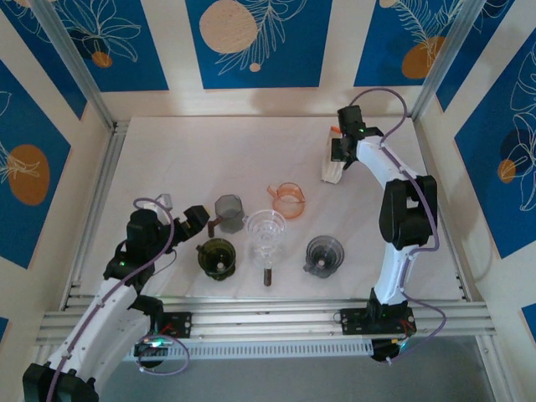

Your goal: Place the coffee filter in the dripper

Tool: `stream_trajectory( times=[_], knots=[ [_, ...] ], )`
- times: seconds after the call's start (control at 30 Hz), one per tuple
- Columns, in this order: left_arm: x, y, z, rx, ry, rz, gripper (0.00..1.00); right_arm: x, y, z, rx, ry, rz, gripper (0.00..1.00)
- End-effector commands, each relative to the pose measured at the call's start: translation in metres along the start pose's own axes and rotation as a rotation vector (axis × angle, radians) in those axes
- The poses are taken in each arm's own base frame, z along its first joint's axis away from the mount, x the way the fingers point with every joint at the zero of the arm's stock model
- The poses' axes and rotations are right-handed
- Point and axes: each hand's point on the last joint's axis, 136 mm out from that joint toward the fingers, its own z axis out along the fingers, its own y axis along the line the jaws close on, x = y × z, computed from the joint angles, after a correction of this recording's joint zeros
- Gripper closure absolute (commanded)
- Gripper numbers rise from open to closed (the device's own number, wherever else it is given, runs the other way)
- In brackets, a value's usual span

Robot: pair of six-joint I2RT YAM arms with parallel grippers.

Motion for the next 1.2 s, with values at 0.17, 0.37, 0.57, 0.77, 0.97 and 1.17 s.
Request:
stream_trajectory(
  times=[0.17, 0.37, 0.57, 0.77, 0.97, 1.17],
  knots=[
    [-0.001, -0.004, -0.001, 0.017, -0.009, 0.014, 0.0, -0.007, 0.041, -0.003, -0.047, -0.069, -0.291, 0.99],
    [-0.001, -0.003, -0.001, 0.013, -0.008, 0.01, 0.0, 0.002, 0.048, 0.006, -0.066, -0.043, -0.291, 0.96],
    [0.0, -0.004, -0.001, 0.016, -0.007, 0.009, 0.0, 0.003, 0.05, 0.006, -0.071, -0.046, -0.27, 0.93],
    [0.001, -0.003, -0.001, 0.018, -0.006, 0.007, 0.0, 0.001, 0.052, -0.001, -0.079, -0.061, -0.254, 0.88],
    [0.0, -0.006, -0.002, 0.026, -0.004, 0.009, 0.0, -0.002, 0.047, -0.013, -0.106, -0.07, -0.179, 0.74],
    [-0.001, -0.009, -0.005, 0.033, -0.01, 0.009, 0.0, -0.007, 0.041, -0.04, -0.119, -0.114, -0.079, 0.7]
  ],
)
